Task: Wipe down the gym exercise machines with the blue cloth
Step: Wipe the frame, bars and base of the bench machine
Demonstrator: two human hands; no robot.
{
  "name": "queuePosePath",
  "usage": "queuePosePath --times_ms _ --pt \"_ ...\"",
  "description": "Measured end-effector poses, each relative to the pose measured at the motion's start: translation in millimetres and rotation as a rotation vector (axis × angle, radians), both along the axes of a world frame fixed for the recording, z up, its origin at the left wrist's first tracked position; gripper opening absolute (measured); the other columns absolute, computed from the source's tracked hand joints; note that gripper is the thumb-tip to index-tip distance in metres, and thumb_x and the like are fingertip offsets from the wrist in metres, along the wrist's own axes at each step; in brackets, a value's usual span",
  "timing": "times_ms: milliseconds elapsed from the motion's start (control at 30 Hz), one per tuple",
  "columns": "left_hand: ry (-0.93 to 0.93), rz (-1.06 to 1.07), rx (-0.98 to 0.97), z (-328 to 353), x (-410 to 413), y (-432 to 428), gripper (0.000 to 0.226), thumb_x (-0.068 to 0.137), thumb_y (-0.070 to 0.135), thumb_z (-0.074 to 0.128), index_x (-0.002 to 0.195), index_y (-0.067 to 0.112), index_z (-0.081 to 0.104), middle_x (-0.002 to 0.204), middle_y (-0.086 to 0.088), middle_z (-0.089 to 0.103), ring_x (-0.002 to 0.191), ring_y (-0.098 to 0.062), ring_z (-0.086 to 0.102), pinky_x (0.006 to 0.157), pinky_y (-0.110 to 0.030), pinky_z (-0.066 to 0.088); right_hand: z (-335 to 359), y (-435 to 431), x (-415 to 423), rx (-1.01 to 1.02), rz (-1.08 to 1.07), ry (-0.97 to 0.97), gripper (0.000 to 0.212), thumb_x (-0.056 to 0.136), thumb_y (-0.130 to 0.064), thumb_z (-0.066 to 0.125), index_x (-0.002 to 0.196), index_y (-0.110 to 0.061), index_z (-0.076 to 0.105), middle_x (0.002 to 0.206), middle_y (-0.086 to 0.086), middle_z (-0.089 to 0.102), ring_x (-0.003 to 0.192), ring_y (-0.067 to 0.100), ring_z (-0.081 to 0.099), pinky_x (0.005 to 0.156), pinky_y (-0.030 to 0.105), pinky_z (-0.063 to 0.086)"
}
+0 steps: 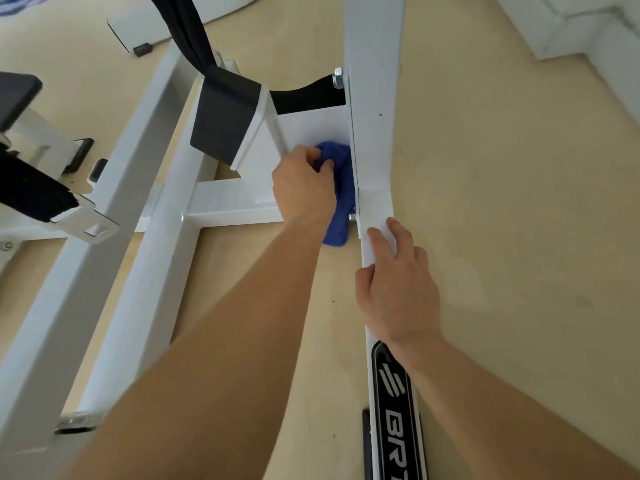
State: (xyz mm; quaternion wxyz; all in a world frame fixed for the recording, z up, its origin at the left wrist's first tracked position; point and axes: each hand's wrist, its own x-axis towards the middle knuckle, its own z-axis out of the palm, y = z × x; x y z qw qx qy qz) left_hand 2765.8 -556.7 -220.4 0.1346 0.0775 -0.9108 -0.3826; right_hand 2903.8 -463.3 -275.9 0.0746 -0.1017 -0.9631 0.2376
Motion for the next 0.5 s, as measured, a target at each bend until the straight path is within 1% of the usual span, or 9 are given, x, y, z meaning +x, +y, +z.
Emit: queuePosePath --times_ms 33,100,167,267,367,433,500 --pt "0.035 -0.010 0.045 6 6 1 0.005 0.091 0.023 0.063 0.095 0.019 0.064 0.084 0.011 0.063 0.073 -0.005 0.054 0.062 -0.006 0.036 0 0 0 -0.004 -0.001 0.004 0.052 0.089 -0.024 0.047 0.141 -0.026 0.044 0.159 -0.002 0.027 0.105 0.026 0.049 0.071 0.037 0.052" --pt "0.118 -0.032 0.153 20 18 4 0.004 0.091 0.023 0.064 0.094 0.021 0.062 0.082 0.017 0.060 0.074 0.000 0.056 0.065 -0.002 0.040 1 1 1 -0.010 -0.005 0.006 0.052 0.089 -0.024 0.046 0.141 -0.025 0.045 0.158 -0.002 0.028 0.104 0.027 0.050 0.071 0.037 0.052" --pt "0.218 -0.030 0.259 39 27 6 0.006 0.093 0.022 0.062 0.099 0.019 0.062 0.087 0.017 0.061 0.079 0.006 0.058 0.072 -0.005 0.043 2 1 2 -0.011 -0.012 0.015 0.051 0.089 -0.025 0.046 0.140 -0.024 0.046 0.158 -0.002 0.030 0.103 0.027 0.051 0.070 0.035 0.050" --pt "0.378 -0.028 0.383 69 30 16 0.009 0.095 0.015 0.060 0.103 0.015 0.058 0.091 0.016 0.059 0.080 0.010 0.057 0.074 -0.005 0.043 2 1 3 -0.014 -0.002 0.022 0.048 0.089 -0.025 0.046 0.137 -0.024 0.047 0.158 -0.003 0.030 0.102 0.027 0.052 0.069 0.033 0.047" --pt "0.375 -0.098 0.412 80 30 40 0.010 0.096 0.017 0.059 0.105 0.014 0.055 0.095 0.013 0.059 0.082 0.009 0.057 0.074 -0.006 0.044 3 3 5 -0.009 0.013 0.007 0.048 0.091 -0.027 0.045 0.138 -0.024 0.044 0.160 -0.004 0.026 0.105 0.027 0.051 0.072 0.035 0.050" --pt "0.361 -0.114 0.412 77 30 49 0.014 0.097 0.020 0.059 0.108 0.012 0.056 0.097 0.011 0.060 0.086 0.005 0.058 0.076 -0.007 0.045 3 4 7 -0.001 0.017 -0.002 0.048 0.092 -0.028 0.044 0.140 -0.025 0.042 0.160 -0.005 0.025 0.107 0.026 0.051 0.074 0.036 0.051" --pt "0.350 -0.114 0.416 73 28 48 0.013 0.097 0.021 0.059 0.107 0.013 0.056 0.093 0.013 0.060 0.084 0.007 0.058 0.078 -0.007 0.045 3 4 7 0.002 0.021 -0.005 0.048 0.093 -0.028 0.043 0.140 -0.025 0.041 0.161 -0.005 0.023 0.107 0.026 0.051 0.076 0.037 0.052"
